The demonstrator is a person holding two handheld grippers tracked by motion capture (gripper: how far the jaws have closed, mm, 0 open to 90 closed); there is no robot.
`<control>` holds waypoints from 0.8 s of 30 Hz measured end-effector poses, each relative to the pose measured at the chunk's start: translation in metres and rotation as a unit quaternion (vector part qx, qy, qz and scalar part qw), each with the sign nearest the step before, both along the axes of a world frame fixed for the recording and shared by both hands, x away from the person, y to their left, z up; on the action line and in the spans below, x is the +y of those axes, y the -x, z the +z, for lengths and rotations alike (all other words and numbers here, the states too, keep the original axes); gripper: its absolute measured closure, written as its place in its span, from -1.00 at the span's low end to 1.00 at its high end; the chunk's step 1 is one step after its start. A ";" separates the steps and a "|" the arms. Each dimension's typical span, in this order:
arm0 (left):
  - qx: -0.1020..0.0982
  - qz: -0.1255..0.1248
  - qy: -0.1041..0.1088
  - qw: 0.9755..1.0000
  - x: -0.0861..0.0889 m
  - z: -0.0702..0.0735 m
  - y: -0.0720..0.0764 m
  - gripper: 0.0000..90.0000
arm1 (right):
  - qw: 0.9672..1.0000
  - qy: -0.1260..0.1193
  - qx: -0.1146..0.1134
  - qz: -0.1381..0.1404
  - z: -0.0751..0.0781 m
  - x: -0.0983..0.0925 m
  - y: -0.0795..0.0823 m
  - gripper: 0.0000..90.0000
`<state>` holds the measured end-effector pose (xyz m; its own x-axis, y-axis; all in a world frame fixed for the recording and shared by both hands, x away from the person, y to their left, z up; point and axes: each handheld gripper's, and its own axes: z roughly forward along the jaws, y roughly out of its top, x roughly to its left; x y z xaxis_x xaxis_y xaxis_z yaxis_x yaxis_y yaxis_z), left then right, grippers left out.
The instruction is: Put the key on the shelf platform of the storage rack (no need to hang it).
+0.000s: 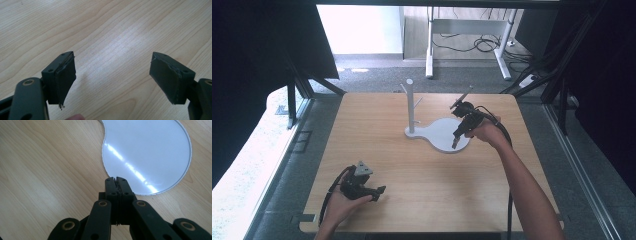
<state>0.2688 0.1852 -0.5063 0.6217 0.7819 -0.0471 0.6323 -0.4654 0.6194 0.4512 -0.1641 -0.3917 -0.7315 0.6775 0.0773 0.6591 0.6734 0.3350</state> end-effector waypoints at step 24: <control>-0.002 -0.001 0.002 1.000 0.002 0.001 0.000 -0.52 | 1.000 0.010 0.005 -0.016 -0.010 0.005 -0.026 0.98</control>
<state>0.2692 0.1877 -0.5054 0.6227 0.7811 -0.0476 0.6295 -0.4638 0.6233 0.4773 -0.1588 -0.4021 -0.7086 0.7021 0.0707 0.6839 0.6586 0.3139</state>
